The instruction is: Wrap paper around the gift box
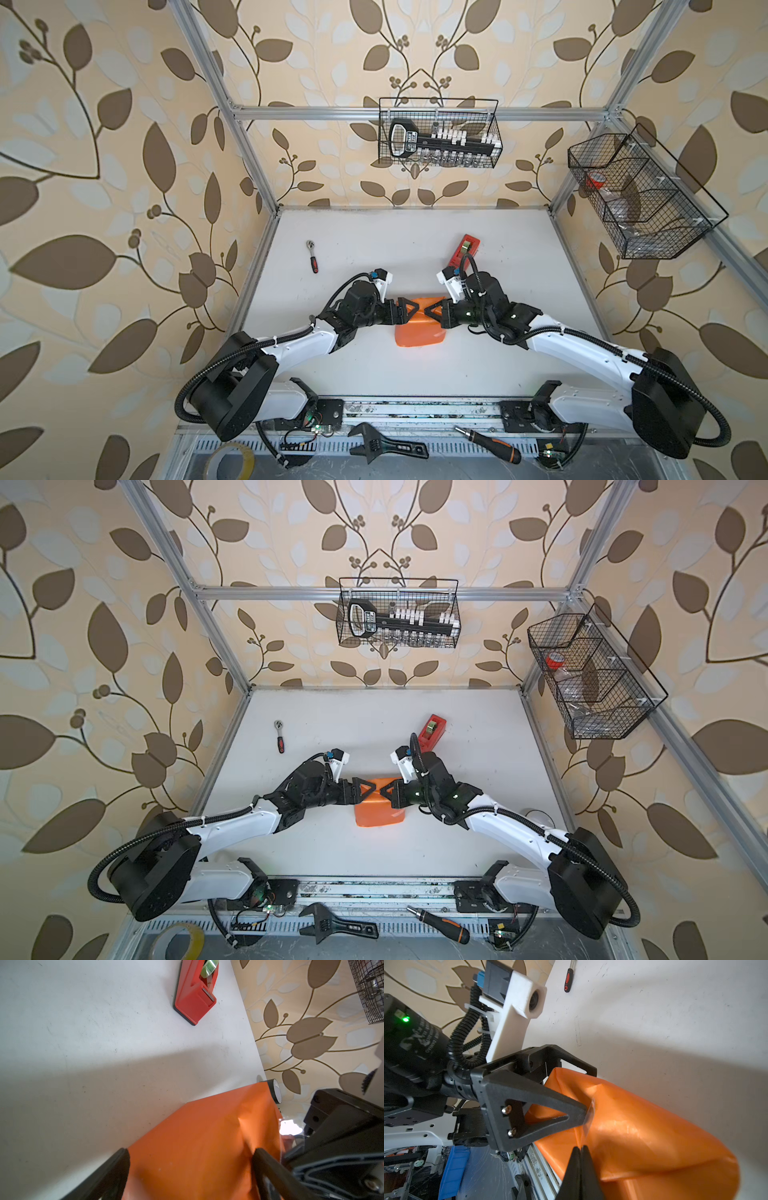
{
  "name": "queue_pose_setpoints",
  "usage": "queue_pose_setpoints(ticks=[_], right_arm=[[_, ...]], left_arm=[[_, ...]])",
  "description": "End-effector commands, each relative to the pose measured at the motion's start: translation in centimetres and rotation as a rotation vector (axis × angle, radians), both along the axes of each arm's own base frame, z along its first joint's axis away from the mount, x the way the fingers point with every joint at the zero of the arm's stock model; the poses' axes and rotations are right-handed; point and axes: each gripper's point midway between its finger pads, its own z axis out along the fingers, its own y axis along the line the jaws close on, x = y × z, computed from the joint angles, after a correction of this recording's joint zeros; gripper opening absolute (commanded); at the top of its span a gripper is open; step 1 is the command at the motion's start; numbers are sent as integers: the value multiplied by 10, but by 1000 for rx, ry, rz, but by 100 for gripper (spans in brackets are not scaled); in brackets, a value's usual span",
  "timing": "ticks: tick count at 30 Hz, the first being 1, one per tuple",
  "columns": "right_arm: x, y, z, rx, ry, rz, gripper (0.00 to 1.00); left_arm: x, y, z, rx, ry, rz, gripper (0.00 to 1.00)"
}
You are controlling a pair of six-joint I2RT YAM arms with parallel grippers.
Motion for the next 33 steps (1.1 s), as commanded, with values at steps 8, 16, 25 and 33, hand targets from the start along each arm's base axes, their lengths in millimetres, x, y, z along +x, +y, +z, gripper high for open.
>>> queue_pose_setpoints(ticks=[8,16,25,33], right_arm=[[1,-3,-6,-59,-26,15,0],[-3,-7,-13,-125,-68,39,0],[-9,-13,-26,-275,-150,58,5],[-10,-20,-28,-371,-219,54,16]], left_arm=[[-28,24,-58,190,150,-10,93],[-27,23,-59,189,152,-9,93],[-28,24,-61,192,155,-10,93],[-28,24,-62,191,156,-12,93]])
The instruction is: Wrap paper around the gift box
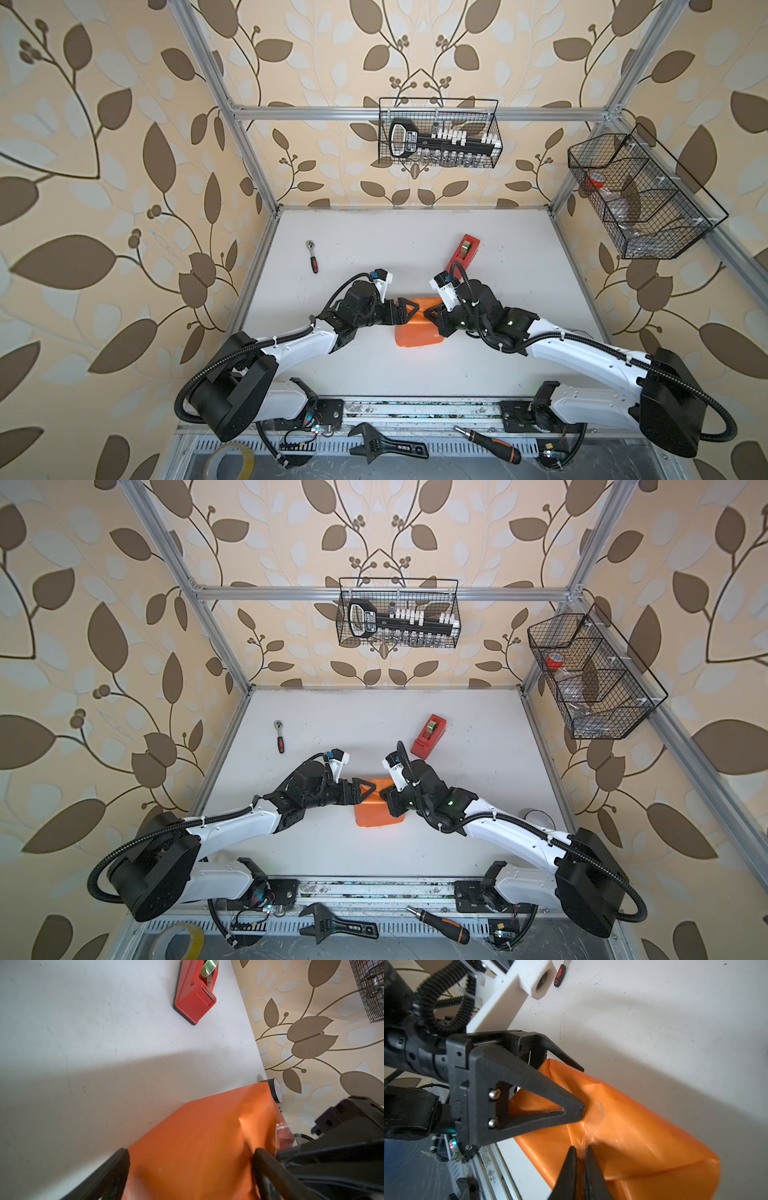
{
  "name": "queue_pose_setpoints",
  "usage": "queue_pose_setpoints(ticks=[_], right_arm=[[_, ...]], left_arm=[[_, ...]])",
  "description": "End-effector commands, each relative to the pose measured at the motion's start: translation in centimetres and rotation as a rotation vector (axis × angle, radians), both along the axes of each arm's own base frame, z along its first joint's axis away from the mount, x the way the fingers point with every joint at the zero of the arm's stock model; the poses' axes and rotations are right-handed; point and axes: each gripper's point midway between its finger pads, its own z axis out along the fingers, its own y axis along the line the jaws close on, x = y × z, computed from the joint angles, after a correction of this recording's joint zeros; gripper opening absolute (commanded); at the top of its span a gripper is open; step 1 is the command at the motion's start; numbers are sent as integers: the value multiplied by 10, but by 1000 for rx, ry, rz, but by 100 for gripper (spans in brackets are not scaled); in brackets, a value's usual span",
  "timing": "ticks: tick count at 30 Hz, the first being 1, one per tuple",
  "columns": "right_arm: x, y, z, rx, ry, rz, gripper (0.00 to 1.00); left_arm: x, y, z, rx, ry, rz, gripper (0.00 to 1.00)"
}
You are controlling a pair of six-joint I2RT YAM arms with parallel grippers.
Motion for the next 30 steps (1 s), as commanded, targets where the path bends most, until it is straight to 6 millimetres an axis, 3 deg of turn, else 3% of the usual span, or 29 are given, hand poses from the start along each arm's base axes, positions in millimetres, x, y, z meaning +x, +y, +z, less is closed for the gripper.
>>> queue_pose_setpoints(ticks=[1,20,30], right_arm=[[-6,-20,-22,-148,10,-11,17],[-3,-29,-8,-198,-73,-3,35],[-7,-22,33,-109,-115,24,57]], left_arm=[[-28,23,-62,188,162,-8,93],[-29,23,-63,188,163,-10,93],[-29,24,-62,189,160,-12,93]])
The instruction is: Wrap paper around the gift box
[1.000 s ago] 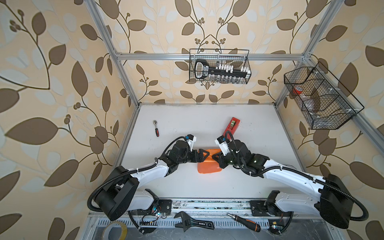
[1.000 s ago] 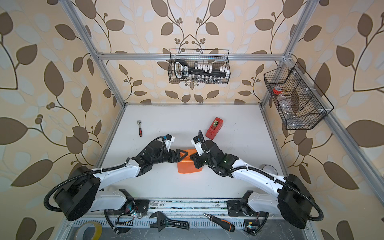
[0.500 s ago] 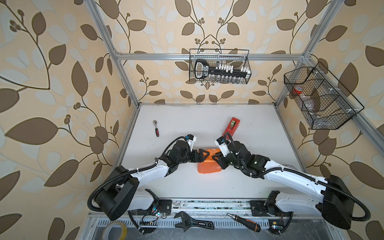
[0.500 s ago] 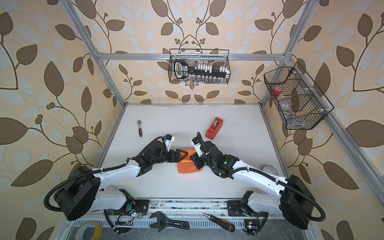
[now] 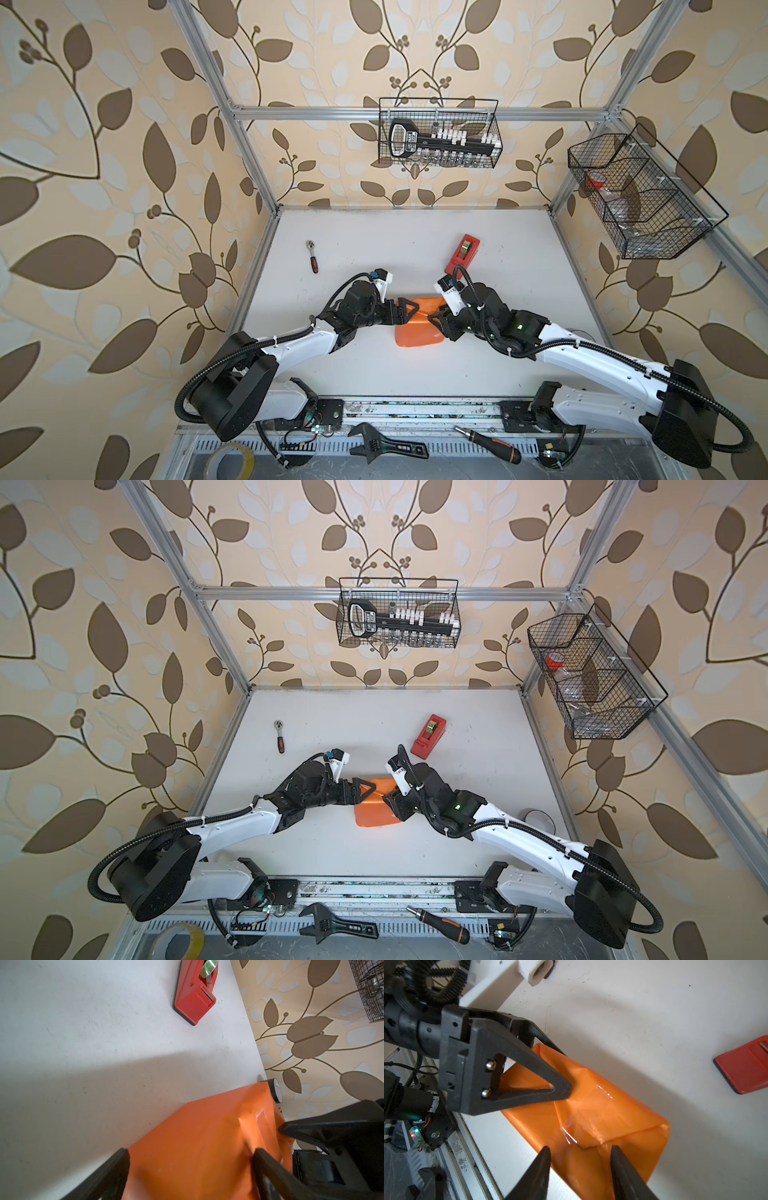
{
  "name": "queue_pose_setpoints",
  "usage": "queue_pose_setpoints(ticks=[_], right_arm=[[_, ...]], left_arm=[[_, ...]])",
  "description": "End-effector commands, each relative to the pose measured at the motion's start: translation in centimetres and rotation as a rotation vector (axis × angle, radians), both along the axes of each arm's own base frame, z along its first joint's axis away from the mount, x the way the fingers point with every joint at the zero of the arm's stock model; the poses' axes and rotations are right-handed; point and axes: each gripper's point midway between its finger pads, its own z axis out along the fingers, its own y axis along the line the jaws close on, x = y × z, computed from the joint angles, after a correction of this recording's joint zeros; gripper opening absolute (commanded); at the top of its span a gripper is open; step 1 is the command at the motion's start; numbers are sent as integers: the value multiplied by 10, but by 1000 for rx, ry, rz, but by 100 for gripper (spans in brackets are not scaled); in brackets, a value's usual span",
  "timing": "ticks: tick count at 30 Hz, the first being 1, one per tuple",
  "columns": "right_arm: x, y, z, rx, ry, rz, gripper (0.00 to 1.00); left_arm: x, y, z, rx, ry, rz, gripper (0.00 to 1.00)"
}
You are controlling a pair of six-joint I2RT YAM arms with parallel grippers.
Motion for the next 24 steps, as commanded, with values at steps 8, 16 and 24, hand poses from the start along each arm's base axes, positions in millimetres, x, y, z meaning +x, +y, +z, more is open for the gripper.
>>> queue_pose_setpoints(ticks=[8,16,24], right_arm=[[6,19,37,145,43,36,55],[16,35,25,202,145,25,34],[34,30,5,211,197,-13,31]], left_arm=[[-29,24,-62,187,161,-11,93],[-28,22,-59,182,161,-14,93],[-28,23,-57,185,156,-13,93]])
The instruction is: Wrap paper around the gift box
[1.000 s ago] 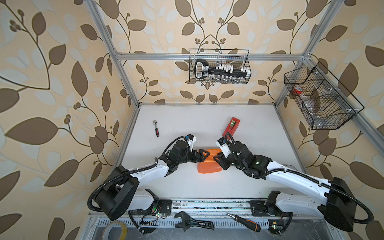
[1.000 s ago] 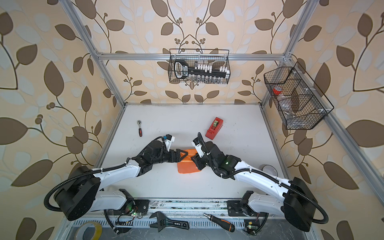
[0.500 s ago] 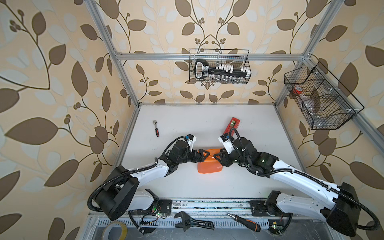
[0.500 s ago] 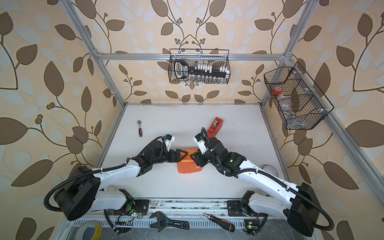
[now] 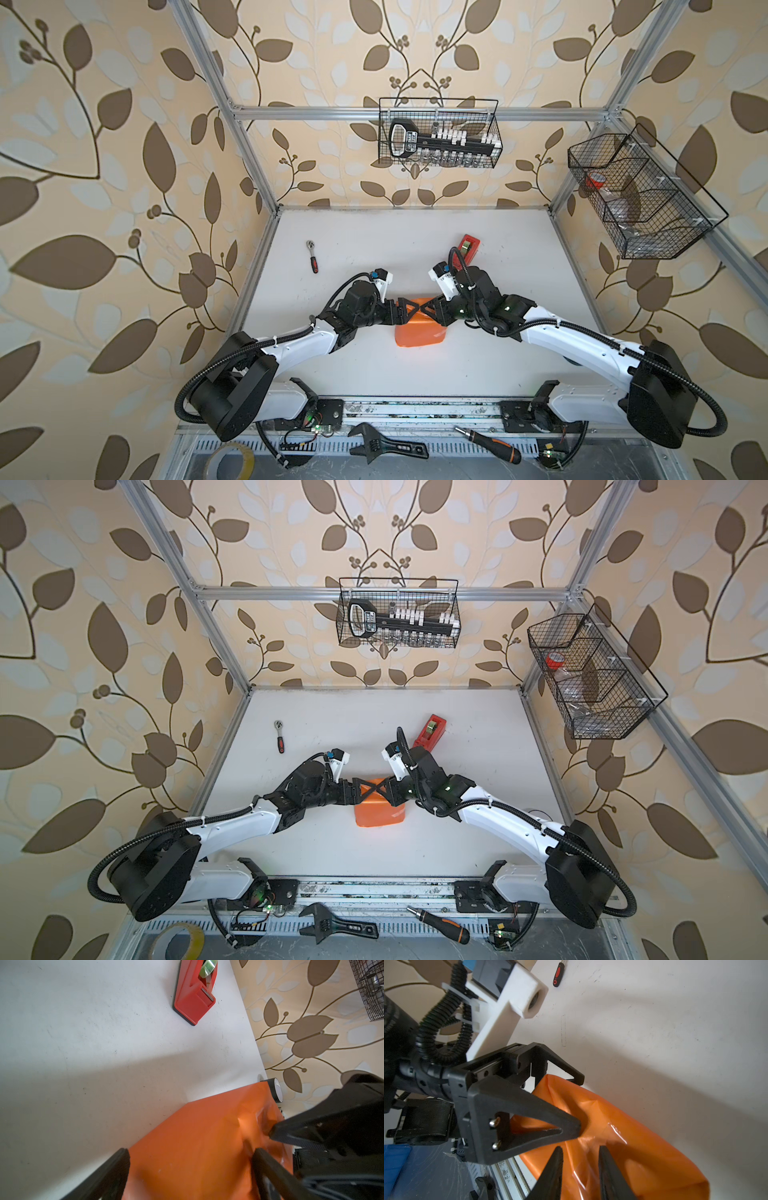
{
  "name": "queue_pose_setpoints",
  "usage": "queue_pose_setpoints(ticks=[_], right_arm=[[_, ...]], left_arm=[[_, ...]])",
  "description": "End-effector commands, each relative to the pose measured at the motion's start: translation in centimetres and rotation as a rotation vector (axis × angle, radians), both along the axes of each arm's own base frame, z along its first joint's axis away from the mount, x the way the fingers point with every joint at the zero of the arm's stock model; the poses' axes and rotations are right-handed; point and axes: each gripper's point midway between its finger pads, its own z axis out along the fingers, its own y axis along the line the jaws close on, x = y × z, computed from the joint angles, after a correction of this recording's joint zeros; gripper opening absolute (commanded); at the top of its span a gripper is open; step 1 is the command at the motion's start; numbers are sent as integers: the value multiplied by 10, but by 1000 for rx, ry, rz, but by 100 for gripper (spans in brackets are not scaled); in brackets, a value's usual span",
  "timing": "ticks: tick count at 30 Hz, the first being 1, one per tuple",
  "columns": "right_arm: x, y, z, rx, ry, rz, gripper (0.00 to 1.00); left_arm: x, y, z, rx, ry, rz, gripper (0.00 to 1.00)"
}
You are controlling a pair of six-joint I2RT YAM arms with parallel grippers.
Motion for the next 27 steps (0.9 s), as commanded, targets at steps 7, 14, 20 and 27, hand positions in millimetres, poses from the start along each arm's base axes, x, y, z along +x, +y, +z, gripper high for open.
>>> queue_pose_setpoints(ticks=[7,14,20,27], right_arm=[[30,-9,3,40,16,-51,31],[25,-15,39,98,-45,-35,31],[-9,-1,28,118,9,42,27],[-25,2,2,104,68,59,19]], left_arm=[[-28,22,-56,182,159,-11,93],[-28,23,-58,186,161,-10,93],[-28,23,-59,190,162,-11,93],[-28,24,-60,193,165,-6,93]])
